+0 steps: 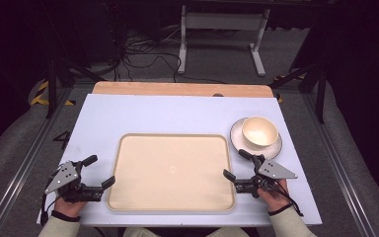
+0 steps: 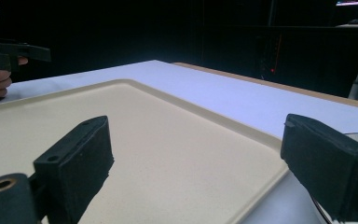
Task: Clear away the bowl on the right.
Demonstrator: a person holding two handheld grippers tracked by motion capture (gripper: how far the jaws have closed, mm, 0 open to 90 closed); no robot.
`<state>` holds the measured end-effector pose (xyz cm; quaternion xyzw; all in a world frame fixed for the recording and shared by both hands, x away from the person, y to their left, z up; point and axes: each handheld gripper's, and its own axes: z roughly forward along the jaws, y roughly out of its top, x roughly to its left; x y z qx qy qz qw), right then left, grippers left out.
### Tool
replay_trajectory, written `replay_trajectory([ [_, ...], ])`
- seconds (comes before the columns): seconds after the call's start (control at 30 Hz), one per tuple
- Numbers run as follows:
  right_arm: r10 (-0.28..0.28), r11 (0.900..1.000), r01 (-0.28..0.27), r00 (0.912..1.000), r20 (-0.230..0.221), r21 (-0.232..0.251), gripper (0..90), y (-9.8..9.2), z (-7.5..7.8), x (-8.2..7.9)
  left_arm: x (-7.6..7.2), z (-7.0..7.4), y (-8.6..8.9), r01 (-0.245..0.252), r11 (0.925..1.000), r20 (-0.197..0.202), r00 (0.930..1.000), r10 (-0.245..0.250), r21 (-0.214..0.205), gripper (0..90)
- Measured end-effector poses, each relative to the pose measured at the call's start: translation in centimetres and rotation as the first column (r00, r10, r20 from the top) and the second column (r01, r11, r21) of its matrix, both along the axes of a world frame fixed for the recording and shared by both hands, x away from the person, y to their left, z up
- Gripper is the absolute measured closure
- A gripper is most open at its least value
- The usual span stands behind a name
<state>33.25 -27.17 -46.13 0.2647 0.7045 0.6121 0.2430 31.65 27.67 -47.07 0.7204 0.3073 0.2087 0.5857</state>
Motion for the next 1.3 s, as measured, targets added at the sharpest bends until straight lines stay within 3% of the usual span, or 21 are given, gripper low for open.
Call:
replay_trajectory([
  [0.87, 0.001, 0.9999, -0.001, 1.0000, -0.004, 0.016, 9.7, -0.15, -0.01, 0.03, 0.00, 0.00, 0.00, 0.000, 1.0000, 0.001, 1.0000, 0.000, 0.001, 0.4],
  [1.13, -0.003, 1.0000, 0.003, 0.9999, 0.010, -0.003, 11.8, 0.02, 0.02, -0.11, 0.00, 0.02, 0.01, -0.002, 1.0000, 0.001, 1.0000, 0.002, 0.009, 0.4],
  [1.3, -0.020, 0.9997, 0.020, 0.9997, -0.015, -0.011, 15.3, 0.09, 0.14, -0.01, 0.00, 0.02, 0.01, -0.001, 1.0000, 0.001, 1.0000, 0.001, 0.010, 0.4],
])
